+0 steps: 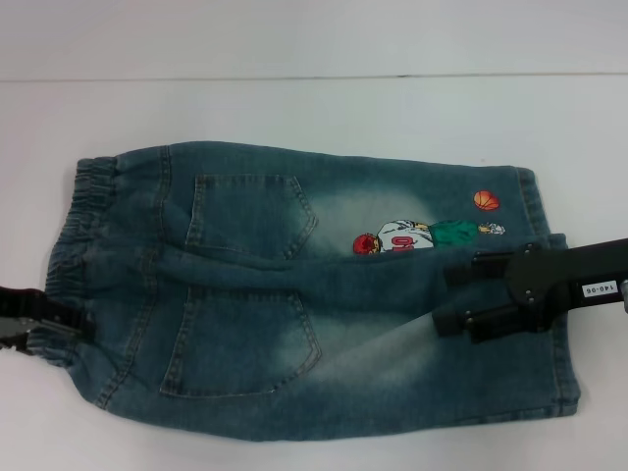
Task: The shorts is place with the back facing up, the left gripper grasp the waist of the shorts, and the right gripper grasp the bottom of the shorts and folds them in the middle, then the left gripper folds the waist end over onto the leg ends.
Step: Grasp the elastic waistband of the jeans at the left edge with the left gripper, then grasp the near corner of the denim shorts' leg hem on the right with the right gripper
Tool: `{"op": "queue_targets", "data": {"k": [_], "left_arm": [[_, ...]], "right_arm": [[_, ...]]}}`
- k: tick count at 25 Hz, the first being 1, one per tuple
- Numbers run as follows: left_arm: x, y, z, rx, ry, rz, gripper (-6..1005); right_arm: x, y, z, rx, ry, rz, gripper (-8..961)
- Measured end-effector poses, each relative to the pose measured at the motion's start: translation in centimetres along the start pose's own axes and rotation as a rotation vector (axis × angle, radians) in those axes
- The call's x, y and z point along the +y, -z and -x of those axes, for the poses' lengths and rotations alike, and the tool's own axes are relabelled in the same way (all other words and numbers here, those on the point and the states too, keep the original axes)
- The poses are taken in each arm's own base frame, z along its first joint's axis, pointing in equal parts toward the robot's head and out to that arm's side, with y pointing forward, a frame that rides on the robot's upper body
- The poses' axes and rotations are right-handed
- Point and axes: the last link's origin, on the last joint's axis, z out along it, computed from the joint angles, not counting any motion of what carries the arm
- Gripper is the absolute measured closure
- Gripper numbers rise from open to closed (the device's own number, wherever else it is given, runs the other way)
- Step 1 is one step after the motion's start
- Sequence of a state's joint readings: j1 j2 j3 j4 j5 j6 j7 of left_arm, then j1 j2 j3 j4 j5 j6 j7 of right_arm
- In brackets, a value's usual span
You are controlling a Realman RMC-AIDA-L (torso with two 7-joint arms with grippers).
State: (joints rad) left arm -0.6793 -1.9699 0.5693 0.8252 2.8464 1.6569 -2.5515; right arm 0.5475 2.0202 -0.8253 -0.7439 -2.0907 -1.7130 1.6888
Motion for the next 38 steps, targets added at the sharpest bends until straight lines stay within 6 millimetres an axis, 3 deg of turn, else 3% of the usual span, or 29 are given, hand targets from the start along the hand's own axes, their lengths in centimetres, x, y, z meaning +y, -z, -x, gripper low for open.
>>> {"op": "queue_targets", "data": {"k": [6, 9, 15, 25, 31, 38], "left_arm": [[0.0, 0.2, -0.2, 0.025, -0.027, -0.01, 90], [0.0, 0.2, -0.2, 0.026, -0.03, -0.011, 291], [0.1, 0.2, -0.1, 0.021, -0.031, -0.011, 528], [0.1, 0.2, -0.1, 0.017, -0.033, -0.009, 761], [0.2, 0.2, -0.2, 0.017, -0.04, -0.009, 944], [0.7, 0.6, -0.7, 0.014, -0.055, -0.002, 945]], "right_arm": [[0.0, 0.0, -0.1, 0.0, -0.002, -0.001, 30], [0.0, 0.0, -0.1, 0.0, -0.004, -0.001, 31], [0.0, 0.1, -0.2, -0.001, -0.006, -0.002, 32], [-0.2, 0.4, 0.0, -0.003, -0.028, -0.01, 34], [-0.7, 1.7, 1.3, 0.036, -0.147, -0.023, 35], [-1.1, 4.2, 2.0, 0.295, -0.219, -0.074, 36]]}}
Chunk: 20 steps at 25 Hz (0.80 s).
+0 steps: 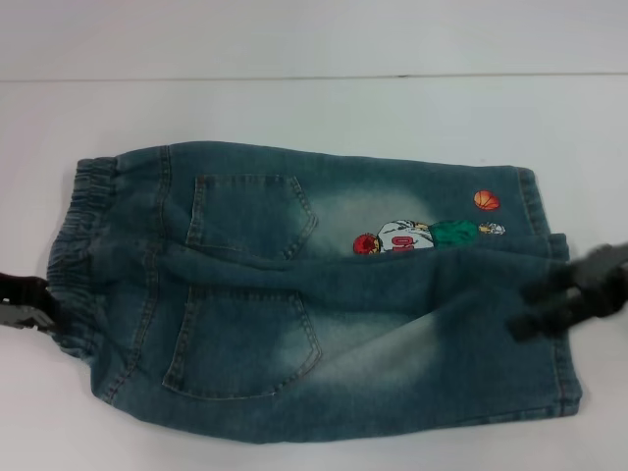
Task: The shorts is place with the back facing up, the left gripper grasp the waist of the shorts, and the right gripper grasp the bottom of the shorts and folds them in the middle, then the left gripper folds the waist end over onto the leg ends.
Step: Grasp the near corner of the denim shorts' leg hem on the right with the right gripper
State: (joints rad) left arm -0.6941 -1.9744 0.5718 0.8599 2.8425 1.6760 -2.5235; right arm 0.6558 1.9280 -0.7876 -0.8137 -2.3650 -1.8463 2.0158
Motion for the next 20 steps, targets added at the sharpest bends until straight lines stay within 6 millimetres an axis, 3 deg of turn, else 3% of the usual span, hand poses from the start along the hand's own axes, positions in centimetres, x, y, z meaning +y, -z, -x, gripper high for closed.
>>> {"op": "queue_targets", "data": {"k": [5, 11, 20], "left_arm": [[0.4, 0.1, -0.5, 0.003, -0.014, -0.001, 939], [0.6, 0.2, -0.7, 0.002, -0.017, 0.0, 932], [0.7, 0.4, -0.9, 0.004, -0.02, 0.0, 920]], "right_arm": [[0.6, 0.8, -1.8, 0.204, 0.035, 0.007, 37], [0.1, 1.0, -3.1, 0.305, 0.01, -0.032, 40], [-0.4, -0.5, -3.1, 0.378, 0.02, -0.076, 41]]}}
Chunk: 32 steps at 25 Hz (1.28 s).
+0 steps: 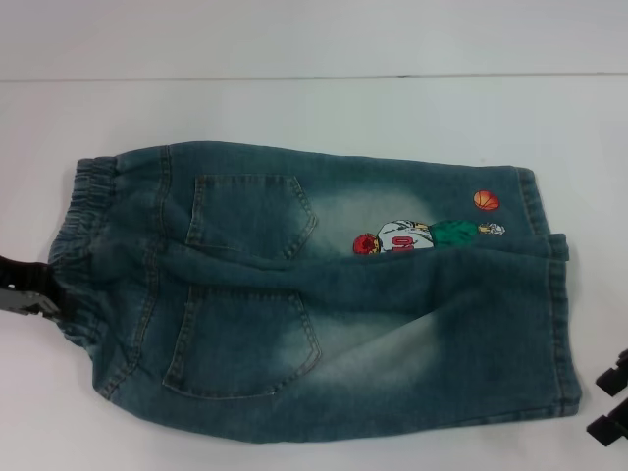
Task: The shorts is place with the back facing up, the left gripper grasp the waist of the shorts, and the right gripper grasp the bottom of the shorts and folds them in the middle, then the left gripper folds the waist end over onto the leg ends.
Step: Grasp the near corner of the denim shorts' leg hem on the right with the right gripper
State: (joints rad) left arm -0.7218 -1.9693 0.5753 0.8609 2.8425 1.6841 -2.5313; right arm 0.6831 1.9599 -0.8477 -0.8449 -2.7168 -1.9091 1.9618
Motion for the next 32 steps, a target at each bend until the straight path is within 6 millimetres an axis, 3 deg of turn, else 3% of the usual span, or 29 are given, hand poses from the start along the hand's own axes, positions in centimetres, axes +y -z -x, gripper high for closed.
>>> {"op": "queue_targets", "data": {"k": [18, 32], "left_arm": [[0.2, -0.3, 0.0, 0.0, -0.008, 0.004, 898], [0.2, -0.3, 0.0, 0.001, -0.008, 0.004, 880]], "right_arm": [[0.8, -2.5, 2.1, 0.036, 0.078, -0.008, 42], [0.6, -2.3, 2.2, 0.037, 0.089, -0.022, 500]]}}
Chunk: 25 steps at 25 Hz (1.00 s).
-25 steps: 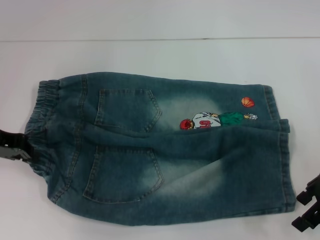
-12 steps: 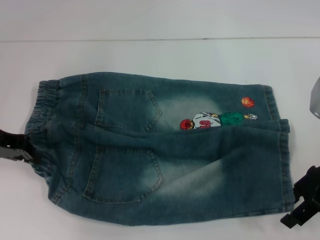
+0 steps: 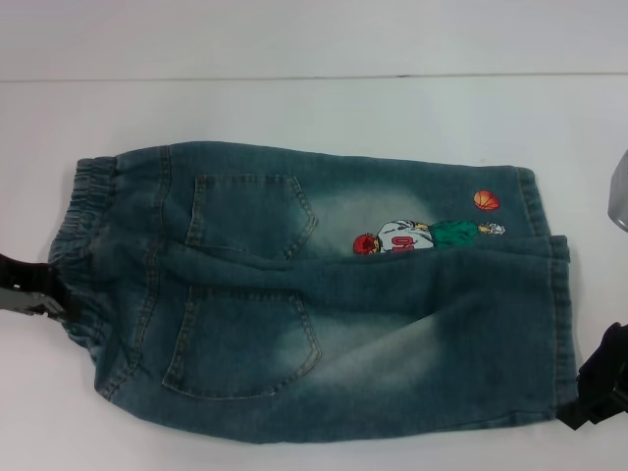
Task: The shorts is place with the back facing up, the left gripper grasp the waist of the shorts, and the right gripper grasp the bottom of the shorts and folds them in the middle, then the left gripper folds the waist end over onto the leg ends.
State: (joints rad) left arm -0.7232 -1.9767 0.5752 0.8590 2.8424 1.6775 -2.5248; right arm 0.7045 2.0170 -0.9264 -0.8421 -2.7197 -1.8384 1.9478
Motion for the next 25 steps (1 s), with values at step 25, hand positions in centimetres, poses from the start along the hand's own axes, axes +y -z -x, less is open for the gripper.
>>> {"op": "queue_targets", "data": {"k": [25], "left_arm": [[-0.1, 2.7, -1.5, 0.114, 0.059, 0.044, 849]], "right_arm": [[-2.8, 3.5, -3.9, -0.545, -0.07, 0.011, 924]]}}
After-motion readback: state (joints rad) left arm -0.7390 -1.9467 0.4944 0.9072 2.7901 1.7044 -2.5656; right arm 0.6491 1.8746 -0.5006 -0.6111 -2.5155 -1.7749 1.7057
